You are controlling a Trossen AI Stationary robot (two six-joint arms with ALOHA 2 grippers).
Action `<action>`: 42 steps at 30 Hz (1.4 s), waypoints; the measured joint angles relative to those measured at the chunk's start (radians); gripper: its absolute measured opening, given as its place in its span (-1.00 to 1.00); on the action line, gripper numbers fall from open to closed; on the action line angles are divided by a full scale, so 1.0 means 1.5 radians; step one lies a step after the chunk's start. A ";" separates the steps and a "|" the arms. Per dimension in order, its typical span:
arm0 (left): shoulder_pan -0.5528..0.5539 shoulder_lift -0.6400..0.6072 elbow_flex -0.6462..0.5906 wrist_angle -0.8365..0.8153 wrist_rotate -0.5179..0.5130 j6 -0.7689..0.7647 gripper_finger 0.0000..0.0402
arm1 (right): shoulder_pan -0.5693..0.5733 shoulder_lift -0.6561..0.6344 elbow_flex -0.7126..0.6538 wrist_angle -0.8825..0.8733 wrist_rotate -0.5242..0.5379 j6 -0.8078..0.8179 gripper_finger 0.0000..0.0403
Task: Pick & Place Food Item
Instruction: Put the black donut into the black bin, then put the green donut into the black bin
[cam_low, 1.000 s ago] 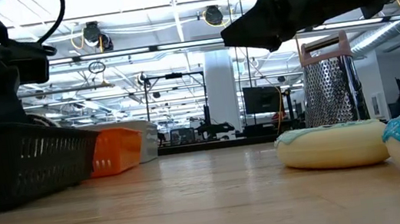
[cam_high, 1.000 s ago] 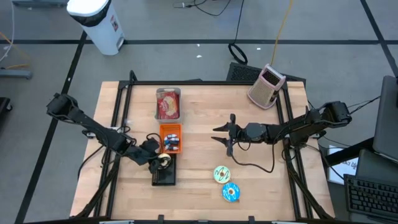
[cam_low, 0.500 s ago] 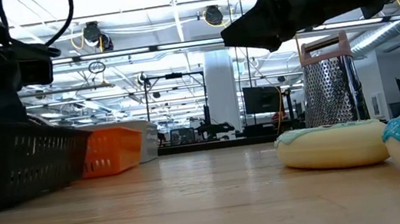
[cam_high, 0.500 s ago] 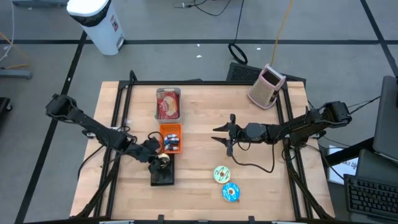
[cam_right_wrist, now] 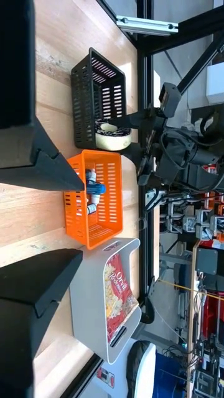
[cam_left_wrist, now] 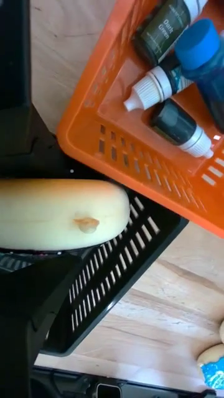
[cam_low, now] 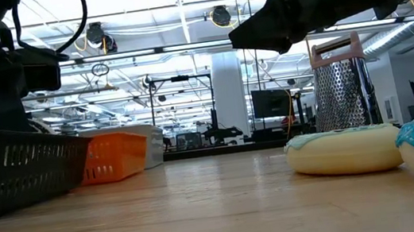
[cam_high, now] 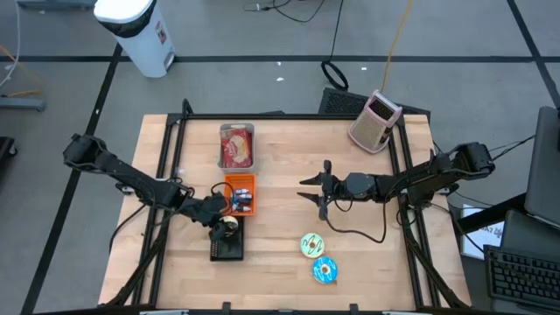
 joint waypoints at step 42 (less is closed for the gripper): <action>0.017 -0.185 0.001 -0.123 -0.048 0.089 0.02 | 0.000 0.000 0.000 -0.002 0.000 0.000 -0.24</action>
